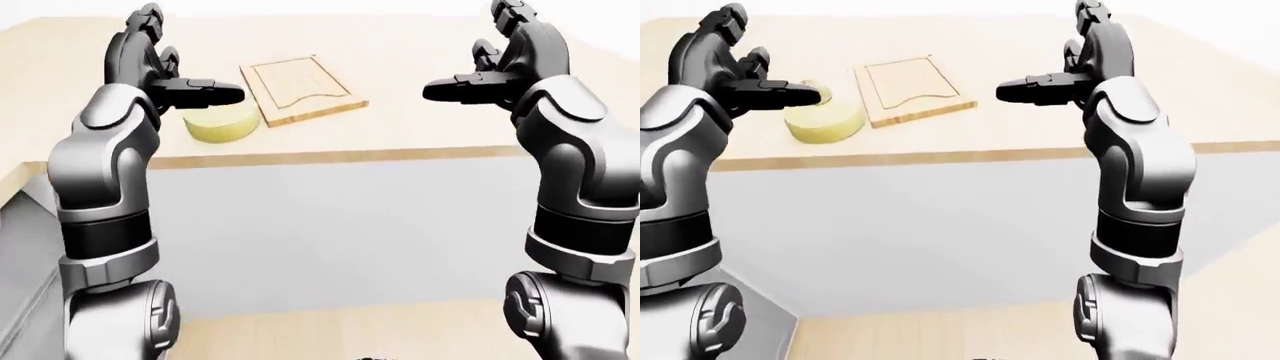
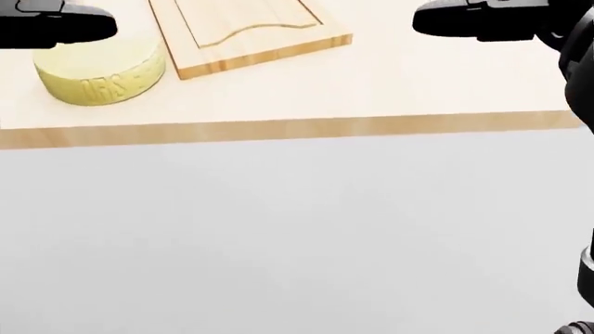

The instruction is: Place the bread and cheese on the cutting board.

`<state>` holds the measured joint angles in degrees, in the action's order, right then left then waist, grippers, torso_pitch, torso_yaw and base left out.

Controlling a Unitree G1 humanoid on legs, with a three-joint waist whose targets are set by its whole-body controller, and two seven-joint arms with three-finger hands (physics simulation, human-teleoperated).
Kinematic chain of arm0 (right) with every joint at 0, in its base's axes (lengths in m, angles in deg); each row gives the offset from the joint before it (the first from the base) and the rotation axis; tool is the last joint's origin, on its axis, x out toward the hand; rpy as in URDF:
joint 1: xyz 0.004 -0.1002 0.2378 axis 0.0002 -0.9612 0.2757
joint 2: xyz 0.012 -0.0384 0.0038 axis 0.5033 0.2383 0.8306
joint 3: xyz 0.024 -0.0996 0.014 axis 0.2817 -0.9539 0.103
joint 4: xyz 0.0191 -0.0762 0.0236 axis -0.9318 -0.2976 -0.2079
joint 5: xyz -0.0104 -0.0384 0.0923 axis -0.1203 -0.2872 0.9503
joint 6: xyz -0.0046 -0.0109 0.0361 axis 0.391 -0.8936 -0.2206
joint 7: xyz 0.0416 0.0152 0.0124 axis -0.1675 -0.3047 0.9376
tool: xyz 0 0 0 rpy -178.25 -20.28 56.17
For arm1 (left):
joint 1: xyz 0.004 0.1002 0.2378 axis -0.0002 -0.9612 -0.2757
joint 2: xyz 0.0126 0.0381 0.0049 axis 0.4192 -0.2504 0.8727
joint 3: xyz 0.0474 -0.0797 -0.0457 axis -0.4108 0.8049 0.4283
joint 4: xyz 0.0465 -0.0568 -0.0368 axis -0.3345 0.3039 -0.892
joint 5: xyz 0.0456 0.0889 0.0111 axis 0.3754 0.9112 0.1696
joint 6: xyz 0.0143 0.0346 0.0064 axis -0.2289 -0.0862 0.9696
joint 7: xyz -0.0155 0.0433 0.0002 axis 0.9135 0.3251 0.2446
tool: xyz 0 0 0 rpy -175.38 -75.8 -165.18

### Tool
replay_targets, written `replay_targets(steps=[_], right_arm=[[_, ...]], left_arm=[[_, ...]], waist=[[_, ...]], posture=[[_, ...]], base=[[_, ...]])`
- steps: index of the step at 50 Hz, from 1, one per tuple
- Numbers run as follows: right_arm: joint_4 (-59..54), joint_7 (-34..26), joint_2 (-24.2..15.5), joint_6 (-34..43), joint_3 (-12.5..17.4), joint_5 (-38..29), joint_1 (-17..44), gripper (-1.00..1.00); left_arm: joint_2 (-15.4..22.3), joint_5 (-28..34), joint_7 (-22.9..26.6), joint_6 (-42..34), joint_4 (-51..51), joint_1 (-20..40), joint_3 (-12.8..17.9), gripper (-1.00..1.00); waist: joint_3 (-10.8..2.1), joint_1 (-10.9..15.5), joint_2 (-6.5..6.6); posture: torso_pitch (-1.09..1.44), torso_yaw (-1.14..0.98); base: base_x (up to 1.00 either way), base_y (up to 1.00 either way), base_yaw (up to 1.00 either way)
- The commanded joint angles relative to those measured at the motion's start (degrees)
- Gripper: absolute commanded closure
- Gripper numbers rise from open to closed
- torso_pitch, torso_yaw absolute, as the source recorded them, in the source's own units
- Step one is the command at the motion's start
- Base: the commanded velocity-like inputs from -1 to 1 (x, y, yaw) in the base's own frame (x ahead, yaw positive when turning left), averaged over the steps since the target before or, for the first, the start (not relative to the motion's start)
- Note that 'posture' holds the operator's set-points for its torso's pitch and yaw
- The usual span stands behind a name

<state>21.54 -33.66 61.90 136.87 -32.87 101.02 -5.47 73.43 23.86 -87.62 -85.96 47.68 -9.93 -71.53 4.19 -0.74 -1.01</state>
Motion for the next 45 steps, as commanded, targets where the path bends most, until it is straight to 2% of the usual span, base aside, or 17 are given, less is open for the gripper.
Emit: replay_targets(steps=[1, 3, 6, 10, 12, 13, 22, 25, 27, 28, 30, 36, 38, 40, 41, 43, 45], right_arm=[[1.3, 0.1, -0.5, -1.6, 0.2, -0.1, 1.9, -1.0], [1.4, 0.0, -0.3, -1.9, 0.2, -0.2, 1.4, -1.0], [1.8, 0.0, -0.2, -1.7, 0.2, -0.2, 1.1, -1.0], [1.2, 0.1, 0.3, -2.3, -0.2, -0.8, 0.8, -1.0], [1.3, 0.1, 0.3, -2.4, 0.0, -0.9, 0.5, -1.0], [1.6, 0.1, 0.3, -2.1, 0.1, -0.8, 0.6, -1.0], [1.8, -0.1, 0.2, -2.7, 0.1, -1.0, 0.5, -1.0], [1.6, -0.3, 0.1, -2.7, 0.3, -0.9, 0.4, -1.0], [2.4, -0.2, 0.4, -2.8, 0.2, -0.8, -0.5, -1.0], [2.3, -0.2, 0.5, -2.9, 0.2, -0.8, -0.7, -1.0], [2.3, 0.0, 0.8, -3.0, -0.1, -1.2, -0.9, -1.0], [1.5, 0.1, 0.5, -2.8, 0.1, -1.4, 0.3, -1.0], [1.6, 0.0, 0.4, -2.7, -0.1, -1.5, 0.4, -1.0], [1.3, -0.1, 0.5, -3.0, -0.2, -1.7, 0.5, -1.0], [1.2, -0.1, 0.5, -3.0, -0.2, -1.7, 0.6, -1.0], [1.3, -0.2, 0.5, -2.8, -0.4, -1.9, 0.8, -1.0], [1.1, -0.4, 0.4, -2.9, -0.3, -2.1, 0.8, -1.0]], left_arm=[[1.4, -0.1, 0.1, 2.1, -1.6, 2.5, 0.7, -1.0], [1.2, 0.0, -0.1, 2.7, -1.4, 1.8, 0.7, -1.0], [1.0, -0.1, -0.1, 2.7, -1.8, 1.2, 0.6, -1.0], [0.9, 0.1, -0.1, 3.0, -1.3, 1.3, 0.4, -1.0], [1.0, 0.1, -0.1, 2.5, -1.6, 1.6, 0.5, -1.0], [1.0, 0.0, -0.1, 2.3, -1.7, 1.7, 0.5, -1.0], [1.0, 0.2, 0.0, 2.4, -1.3, 2.3, 0.4, -1.0], [0.7, 0.2, -0.3, 2.0, -2.0, 2.0, 0.3, -1.0], [0.6, 0.2, -0.3, 2.8, -1.3, 1.8, 0.4, -1.0], [0.5, 0.0, -0.2, 2.8, -1.7, 1.6, 0.6, -1.0], [0.6, -0.2, -0.1, 2.9, -1.9, 1.2, 0.6, -1.0], [1.3, -0.2, -0.2, 2.3, -1.7, 1.9, 0.7, -1.0], [1.2, -0.1, -0.2, 2.4, -1.5, 2.0, 0.5, -1.0], [1.0, -0.1, -0.2, 2.4, -1.7, 1.9, 0.3, -1.0], [1.0, 0.0, -0.2, 2.4, -1.6, 2.1, 0.2, -1.0], [1.2, 0.0, 0.0, 2.0, -1.2, 3.0, 0.3, -1.0], [1.4, 0.0, 0.1, 1.5, -1.4, 3.1, 0.3, -1.0]], waist=[[-3.89, 0.4, 0.29], [-3.47, 0.3, -0.92], [-3.98, 0.3, -0.15], [-2.9, 0.3, 3.01], [-4.09, 0.3, 6.95], [-4.33, 0.4, 5.83], [-3.91, 1.1, 2.0], [-2.36, 1.8, -1.15], [-2.97, 2.0, -4.04], [-2.67, 1.5, -2.19], [-2.73, 1.6, -2.9], [-2.91, 0.8, 0.16], [-3.17, 0.5, 1.85], [-3.83, 0.2, 4.81], [-4.77, -0.1, 4.53], [-3.08, 0.3, 5.45], [-3.5, 0.7, 4.67]], posture=[[0.0, 0.0], [0.0, 0.0], [0.0, 0.0], [0.0, 0.0], [0.0, 0.0], [0.0, 0.0], [0.0, 0.0], [0.0, 0.0], [0.0, 0.0], [0.0, 0.0], [0.0, 0.0], [0.0, 0.0], [0.0, 0.0], [0.0, 0.0], [0.0, 0.0], [0.0, 0.0], [0.0, 0.0]], base=[[0.14, 0.0, 0.0], [0.13, 0.0, 0.0], [0.13, 0.0, 0.0], [0.13, 0.0, 0.0], [0.14, 0.0, 0.0], [0.14, 0.0, 0.0], [0.14, 0.0, 0.0], [0.39, 0.0, 0.0], [0.38, 0.0, 0.0], [0.39, 0.0, 0.0], [0.38, 0.0, 0.0], [0.3, 0.0, 0.0], [0.22, 0.0, 0.0], [0.23, 0.0, 0.0], [0.22, 0.0, 0.0], [0.22, 0.0, 0.0], [0.22, 0.0, 0.0]])
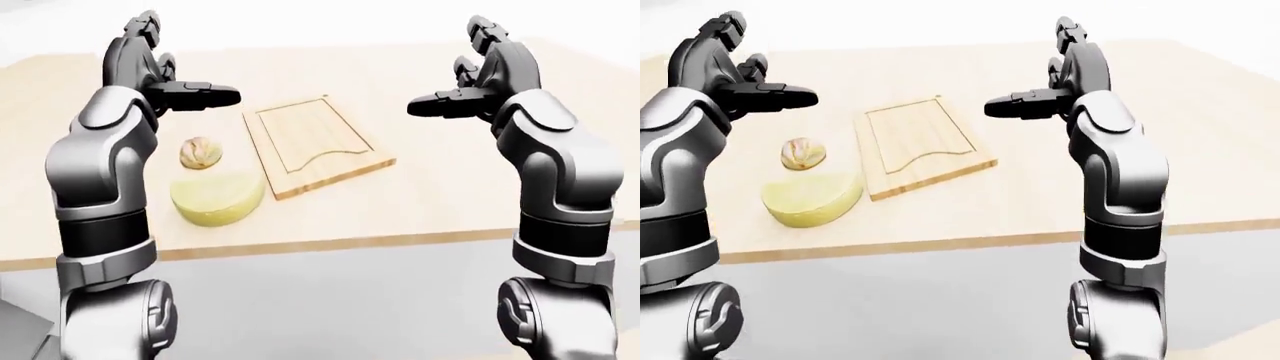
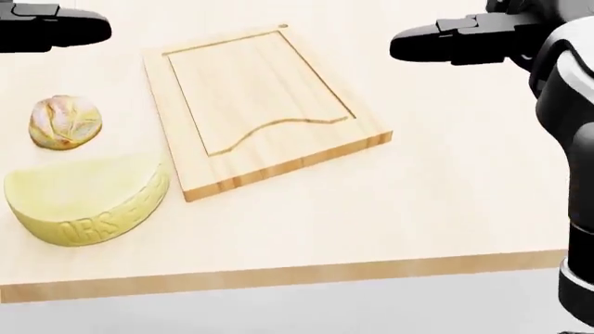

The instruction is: Place the bread and cheese on the cutting board.

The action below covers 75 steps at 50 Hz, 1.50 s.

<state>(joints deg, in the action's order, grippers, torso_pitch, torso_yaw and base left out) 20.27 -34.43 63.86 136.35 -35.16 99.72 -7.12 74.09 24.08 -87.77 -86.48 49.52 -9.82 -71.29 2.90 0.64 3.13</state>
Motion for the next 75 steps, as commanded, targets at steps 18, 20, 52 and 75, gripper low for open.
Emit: replay_targets(steps=[18, 20, 52, 75], right_arm=[[2.2, 0.3, -0.9, -3.4, 1.7, -2.1, 1.2, -1.0], [2.0, 0.1, -0.8, -3.6, 1.6, -2.4, 1.3, -1.0], [0.5, -2.8, 0.4, -5.0, 0.4, -6.8, 0.7, -1.0], [0.3, -4.2, 2.3, -5.8, -0.1, -9.7, -1.1, -1.0]], left_arm=[[1.1, 0.2, 0.7, 2.0, -2.9, 3.2, 0.2, -1.0], [1.3, 0.3, 0.8, 1.8, -2.9, 3.3, 0.2, -1.0], [24.7, 31.2, 63.2, 11.6, 10.1, 18.1, -1.2, -1.0], [30.8, 19.9, 77.6, 7.1, -12.1, -0.2, 5.5, -1.0]], waist=[[-1.87, -1.0, -2.63], [-2.02, -1.0, -2.83], [-0.71, -0.6, -3.15], [-0.94, -0.1, -2.55]], posture=[[0.0, 0.0], [0.0, 0.0], [0.0, 0.0], [0.0, 0.0]], base=[[0.04, 0.0, 0.0], [0.0, 0.0, 0.0], [0.0, 0.0, 0.0], [0.0, 0.0, 0.0]])
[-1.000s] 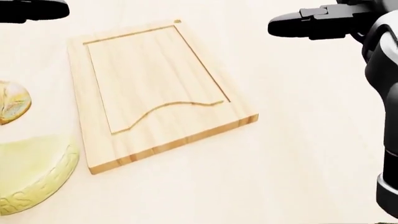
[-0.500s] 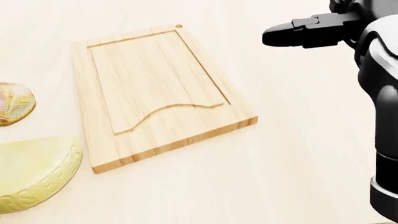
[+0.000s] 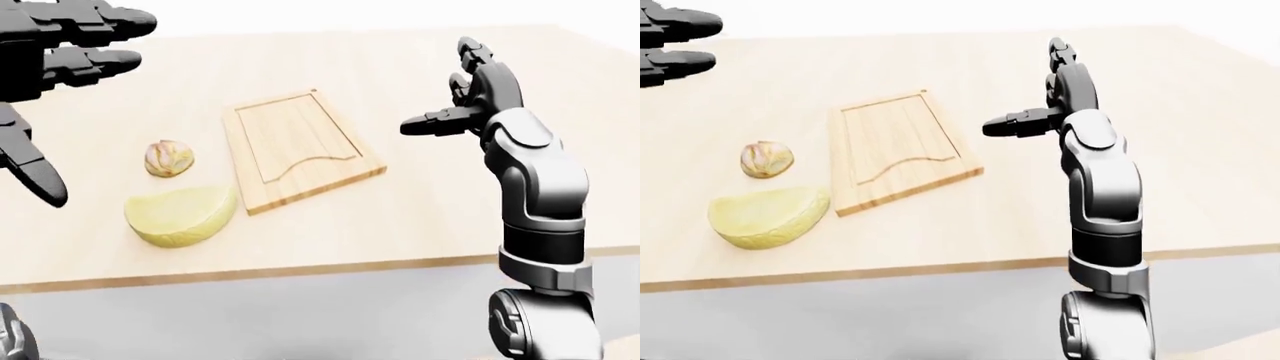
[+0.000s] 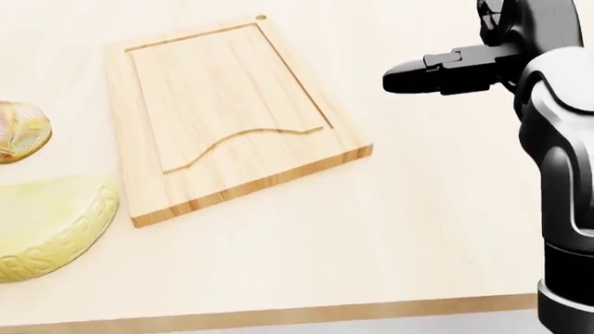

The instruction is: Place the bread and cheese on the cutting board.

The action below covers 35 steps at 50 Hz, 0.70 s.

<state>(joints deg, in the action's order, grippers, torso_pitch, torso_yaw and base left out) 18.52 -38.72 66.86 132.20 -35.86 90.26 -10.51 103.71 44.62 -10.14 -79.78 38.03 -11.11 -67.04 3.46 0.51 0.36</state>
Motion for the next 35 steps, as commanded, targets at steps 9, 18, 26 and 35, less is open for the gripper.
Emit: replay_targets(steps=[9, 18, 26, 35], right_arm=[[1.0, 0.1, 0.4, -3.1, 0.0, -1.1, 1.7, -1.0], [0.8, -0.4, 0.5, -3.6, 0.1, -1.7, 1.0, -1.0], [1.3, -0.9, 0.8, -3.2, -0.2, -2.4, 0.9, -1.0], [1.9, -1.2, 1.1, -3.6, -0.1, -2.8, -0.3, -1.0]], left_arm=[[-0.5, -2.2, 2.9, 3.4, -6.8, -10.1, 4.7, -1.0], [-7.0, -4.5, 1.7, -2.4, -18.3, -19.5, 7.6, -1.0], [-7.6, -1.3, -1.7, -1.5, -15.9, -20.1, 6.5, -1.0], [-8.1, 2.8, -4.6, 3.3, -11.7, -16.6, 5.1, -1.0]], waist=[[-1.96, 0.0, 0.8], [-2.17, 0.1, 0.7], [-2.45, 0.1, 0.57], [-2.51, 0.1, 0.36]], posture=[[0.0, 0.0], [0.0, 0.0], [0.0, 0.0], [0.0, 0.0]], base=[[0.0, 0.0, 0.0], [0.0, 0.0, 0.0], [0.0, 0.0, 0.0], [0.0, 0.0, 0.0]])
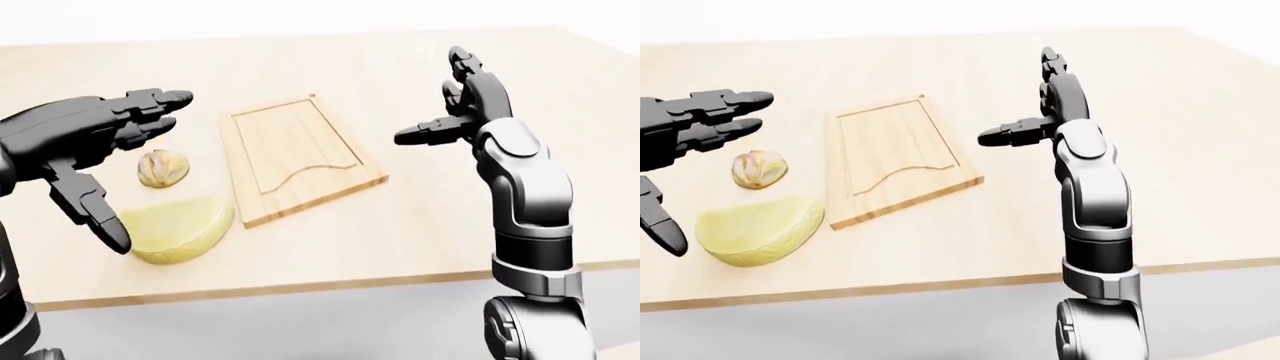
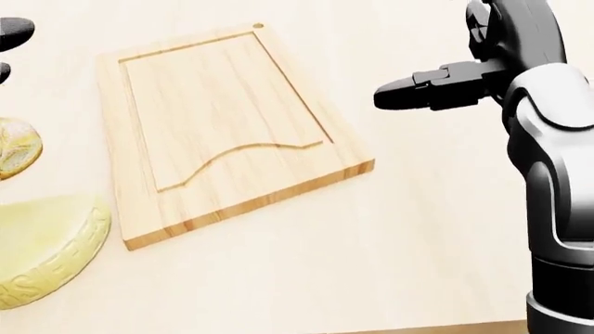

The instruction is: Place the bread and cheese on the cutting board.

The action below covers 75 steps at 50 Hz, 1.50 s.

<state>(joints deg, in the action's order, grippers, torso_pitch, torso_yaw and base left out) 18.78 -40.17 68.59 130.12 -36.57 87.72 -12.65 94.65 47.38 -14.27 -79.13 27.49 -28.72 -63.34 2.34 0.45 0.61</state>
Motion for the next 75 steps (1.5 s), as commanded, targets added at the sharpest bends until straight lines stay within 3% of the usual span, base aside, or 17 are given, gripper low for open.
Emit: replay_targets(steps=[1, 5, 7, 11, 21, 36, 43, 65, 66, 67, 68, 69, 75], right_arm=[[1.3, 0.3, -0.6, -1.9, 0.6, -0.3, 1.8, -1.0], [0.6, 0.2, -0.8, -2.1, 0.7, -0.5, 2.1, -1.0], [0.4, 0.2, -0.8, -2.4, 0.7, -0.5, 2.0, -1.0], [0.2, 0.2, -0.6, -2.9, 0.7, -0.5, 1.6, -1.0], [-0.4, 0.3, -0.4, -3.9, 0.6, -0.6, 0.8, -1.0], [-0.1, 0.1, 0.0, -4.1, 0.4, -1.1, 0.0, -1.0], [-0.1, -0.1, 0.0, -4.1, 0.5, -1.2, 0.0, -1.0], [0.4, -0.3, 0.7, -5.2, 0.3, -1.6, -1.9, -1.0], [0.4, -0.3, 0.6, -5.1, 0.4, -1.6, -1.7, -1.0], [0.6, -0.4, 0.5, -4.8, 0.4, -1.6, -1.6, -1.0], [0.7, -0.5, 0.5, -4.7, 0.4, -1.7, -1.7, -1.0], [0.7, -0.4, 0.6, -4.9, 0.5, -1.6, -1.9, -1.0], [-0.5, -0.1, 0.5, -5.4, 0.7, -1.7, -1.4, -1.0]], left_arm=[[1.3, 0.6, -0.4, 2.8, -0.8, 0.9, 1.3, -1.0], [2.6, 4.0, -0.1, 8.7, 2.2, 0.1, 0.5, -1.0], [2.9, 4.9, 2.8, 5.9, 0.9, -0.2, 0.7, -1.0], [2.4, 5.4, 5.3, 9.2, -1.0, -1.9, 2.1, -1.0], [2.0, 4.3, 8.4, 6.4, -4.2, -2.9, 3.8, -1.0], [-2.3, 6.0, 7.8, 6.4, -7.9, -7.3, 3.7, -1.0], [-5.0, 7.9, 5.4, 11.7, -5.9, -8.8, 3.1, -1.0], [-9.9, 11.7, 7.6, 14.7, -8.8, -12.8, 2.7, -1.0], [-10.0, 11.8, 7.5, 14.9, -8.6, -12.7, 2.7, 0.1], [-10.1, 11.8, 7.4, 15.0, -8.5, -12.6, 2.6, 0.81], [-10.1, 11.9, 7.4, 15.0, -8.4, -12.5, 2.6, 1.0], [-10.3, 11.6, 8.6, 12.9, -9.5, -12.5, 2.6, 1.0], [-11.2, 12.4, 5.4, 17.0, -7.4, -13.4, 2.5, 1.0]], waist=[[-1.42, 0.1, 0.14], [-1.47, 0.1, 0.21], [-1.48, 0.1, 0.26], [-1.26, 0.1, 0.25], [-1.09, 0.1, 0.25], [-1.08, 0.2, 0.18], [-1.22, 0.3, 0.09], [-1.66, 0.3, -0.07], [-1.66, 0.4, -0.06], [-1.69, 0.4, -0.05], [-1.75, 0.4, -0.05], [-1.79, 0.4, -0.04], [-1.91, 0.4, 0.13]], posture=[[0.0, 0.0], [0.0, 0.0], [0.0, 0.0], [0.0, 0.0], [0.0, 0.0], [0.0, 0.0], [0.0, 0.0], [0.0, 0.0], [0.0, 0.0], [0.0, 0.0], [0.0, 0.0], [0.0, 0.0], [0.0, 0.0]], base=[[0.0, 0.0, 0.0], [0.0, 0.0, 0.0], [0.0, 0.0, 0.0], [0.0, 0.0, 0.0], [0.0, 0.0, 0.0], [0.0, 0.0, 0.0], [0.0, 0.0, 0.0], [0.0, 0.0, 0.0], [0.0, 0.0, 0.0], [0.0, 0.0, 0.0], [0.0, 0.0, 0.0], [0.0, 0.0, 0.0], [0.0, 0.0, 0.0]])
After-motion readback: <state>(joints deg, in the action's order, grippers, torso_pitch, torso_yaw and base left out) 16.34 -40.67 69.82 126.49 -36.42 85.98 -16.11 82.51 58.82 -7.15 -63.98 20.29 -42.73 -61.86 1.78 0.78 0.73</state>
